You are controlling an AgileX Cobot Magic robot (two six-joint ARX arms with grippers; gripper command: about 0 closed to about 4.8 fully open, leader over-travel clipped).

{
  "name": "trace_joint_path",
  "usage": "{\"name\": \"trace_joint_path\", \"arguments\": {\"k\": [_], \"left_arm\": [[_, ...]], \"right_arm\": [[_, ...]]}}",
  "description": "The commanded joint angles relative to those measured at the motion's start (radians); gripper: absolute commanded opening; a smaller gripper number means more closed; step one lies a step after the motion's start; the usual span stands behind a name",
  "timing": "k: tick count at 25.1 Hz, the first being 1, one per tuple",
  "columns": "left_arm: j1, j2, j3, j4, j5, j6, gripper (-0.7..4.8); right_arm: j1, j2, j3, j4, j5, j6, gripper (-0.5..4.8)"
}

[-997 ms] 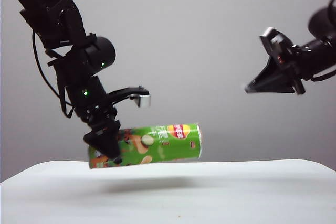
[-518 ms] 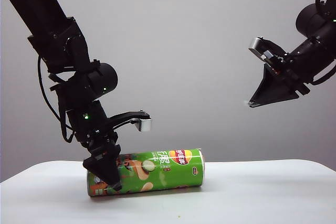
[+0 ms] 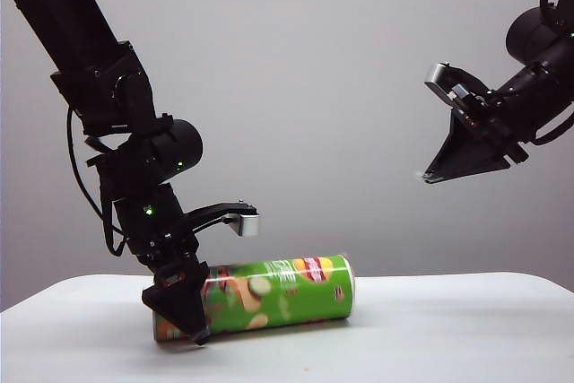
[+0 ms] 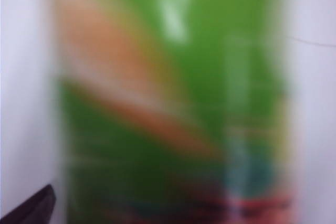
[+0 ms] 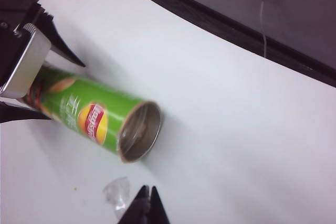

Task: Pick up the green tub of chips from the desk, push the transparent container that's holding the chips and has slipped out back in, and finally put the chips back on the desk.

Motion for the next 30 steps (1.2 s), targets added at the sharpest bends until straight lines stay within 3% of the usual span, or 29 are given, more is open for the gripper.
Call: {"name": "trace_joint_path", "arguments": {"k": [1, 11, 16, 23, 30], "left_arm": [[-0.005, -0.011, 0.004, 0.006, -0.04, -0.024, 4.79], [-0.006, -0.111, 0.004, -0.037, -0.037, -0.024, 4.79], [-0.011, -0.226, 0.004, -0.168, -0.043, -0.031, 4.79], [-0.026, -0.383, 0.004, -0.316, -0.163, -0.05, 4.79], [-0.016, -0.612, 0.002, -0.323, -0.195, -0.206, 4.79]], "right_arm": [[0.001, -0.008, 0.003, 0.002, -0.018, -0.005, -0.09], [0.001, -0.008, 0.003, -0.008, -0.039, -0.005, -0.09], [0.001, -0.009, 0.006, -0.011, -0.068, 0.028, -0.09], [0.002, -0.102, 0.005, -0.098, -0.044, 0.03, -0.09], [0.0, -0.304, -0.014, -0.24, 0.037, 0.056, -0.09]]}}
